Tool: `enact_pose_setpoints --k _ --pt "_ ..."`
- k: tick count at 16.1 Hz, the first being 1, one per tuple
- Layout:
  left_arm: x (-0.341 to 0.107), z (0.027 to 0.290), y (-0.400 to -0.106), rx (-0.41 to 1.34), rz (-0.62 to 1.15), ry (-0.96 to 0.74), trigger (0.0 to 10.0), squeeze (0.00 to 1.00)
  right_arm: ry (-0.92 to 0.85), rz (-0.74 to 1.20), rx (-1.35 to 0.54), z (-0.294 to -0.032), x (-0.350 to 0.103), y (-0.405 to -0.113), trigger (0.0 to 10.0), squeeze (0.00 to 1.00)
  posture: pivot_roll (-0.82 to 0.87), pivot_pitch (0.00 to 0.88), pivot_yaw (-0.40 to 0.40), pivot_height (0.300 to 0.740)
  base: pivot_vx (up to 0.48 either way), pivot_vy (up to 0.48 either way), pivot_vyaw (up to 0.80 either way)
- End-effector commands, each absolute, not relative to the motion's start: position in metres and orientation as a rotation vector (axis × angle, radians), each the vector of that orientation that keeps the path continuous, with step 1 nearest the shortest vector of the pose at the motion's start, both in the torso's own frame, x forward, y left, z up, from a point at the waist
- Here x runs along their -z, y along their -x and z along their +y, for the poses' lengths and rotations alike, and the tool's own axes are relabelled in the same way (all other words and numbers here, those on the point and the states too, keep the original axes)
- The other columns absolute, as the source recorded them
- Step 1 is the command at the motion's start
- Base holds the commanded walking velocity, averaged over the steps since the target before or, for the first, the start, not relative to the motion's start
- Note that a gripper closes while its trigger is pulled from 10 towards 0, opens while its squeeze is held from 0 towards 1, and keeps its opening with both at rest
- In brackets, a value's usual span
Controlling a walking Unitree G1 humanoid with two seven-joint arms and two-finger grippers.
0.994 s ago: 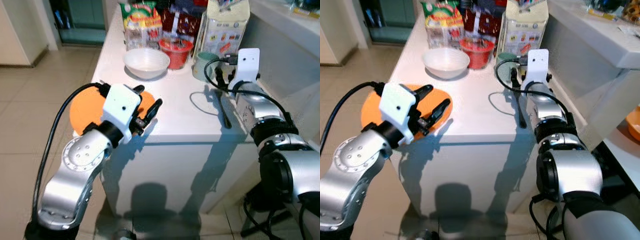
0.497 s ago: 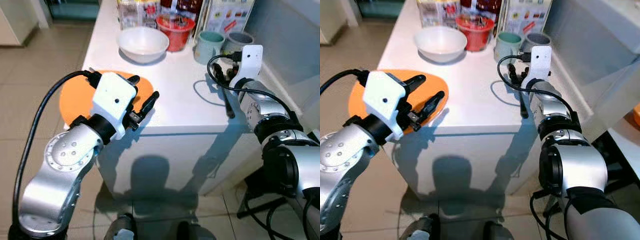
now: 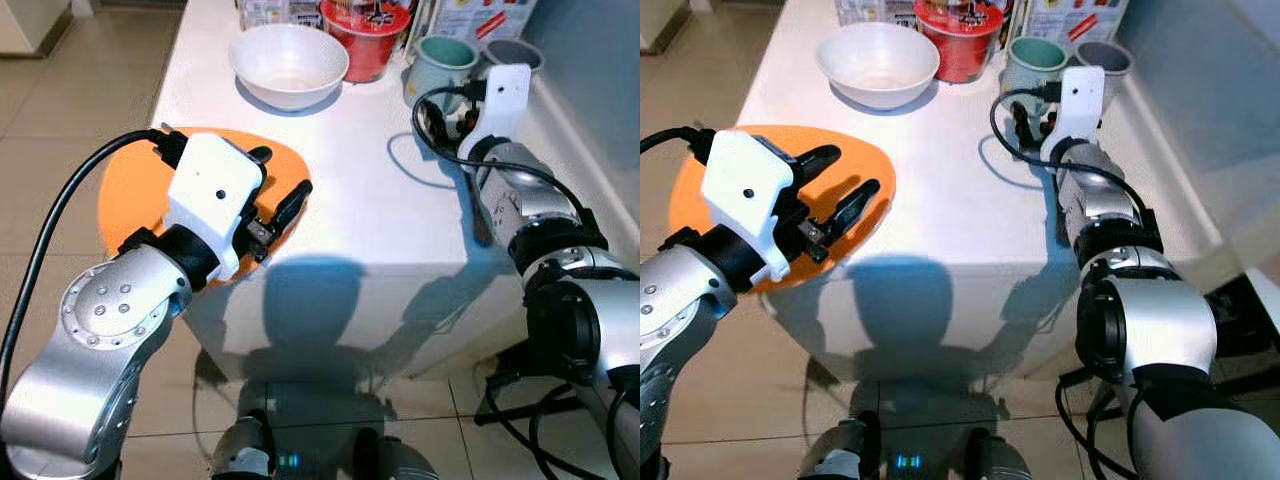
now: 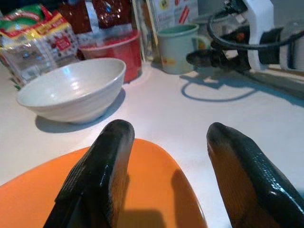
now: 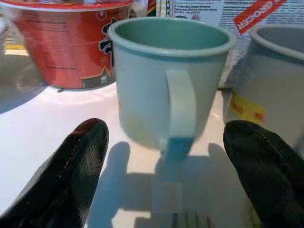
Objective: Setting the table
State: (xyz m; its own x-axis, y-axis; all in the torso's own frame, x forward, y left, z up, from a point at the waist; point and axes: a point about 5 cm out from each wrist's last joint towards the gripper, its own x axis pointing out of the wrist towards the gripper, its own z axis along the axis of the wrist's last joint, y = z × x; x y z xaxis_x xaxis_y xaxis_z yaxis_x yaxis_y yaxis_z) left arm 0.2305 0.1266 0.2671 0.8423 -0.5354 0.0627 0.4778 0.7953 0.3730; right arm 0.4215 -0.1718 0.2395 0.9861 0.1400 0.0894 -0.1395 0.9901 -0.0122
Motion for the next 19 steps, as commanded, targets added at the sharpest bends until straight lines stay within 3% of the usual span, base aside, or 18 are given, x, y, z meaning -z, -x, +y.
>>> enact_pose_setpoints --k 1,4,5,6,19 --pt "-0.2729 0.1255 -0.2256 0.561 -0.188 -0.364 10.0 0.00 0.007 -0.083 -0.149 -0.1705 -0.2377 -0.4215 10.0 0.00 0.22 0.255 -0.079 0.740 0.000 0.000 0.00" --pt "-0.2752 0.1257 -0.2236 0.565 -0.184 -0.367 10.0 0.00 -0.003 -0.088 -0.154 -0.1675 -0.2410 -0.4224 10.0 0.00 0.23 0.256 -0.083 0.740 0.000 0.000 0.00" --pt "-0.2754 0.1250 -0.2220 0.574 -0.182 -0.367 10.0 0.00 -0.016 -0.095 -0.152 -0.1667 -0.2420 -0.4225 4.0 0.00 0.23 0.255 -0.083 0.740 0.000 0.000 0.00" --pt "-0.2754 0.1244 -0.2213 0.577 -0.180 -0.365 10.0 0.00 -0.024 -0.100 -0.151 -0.1660 -0.2424 -0.4226 0.0 0.00 0.23 0.252 -0.082 0.740 0.000 0.000 0.00" --pt "-0.2759 0.1188 -0.2236 0.593 -0.182 -0.358 10.0 0.00 -0.049 -0.092 -0.098 -0.1753 -0.2393 -0.4218 0.0 0.00 0.23 0.205 -0.085 0.740 0.000 0.000 0.00"
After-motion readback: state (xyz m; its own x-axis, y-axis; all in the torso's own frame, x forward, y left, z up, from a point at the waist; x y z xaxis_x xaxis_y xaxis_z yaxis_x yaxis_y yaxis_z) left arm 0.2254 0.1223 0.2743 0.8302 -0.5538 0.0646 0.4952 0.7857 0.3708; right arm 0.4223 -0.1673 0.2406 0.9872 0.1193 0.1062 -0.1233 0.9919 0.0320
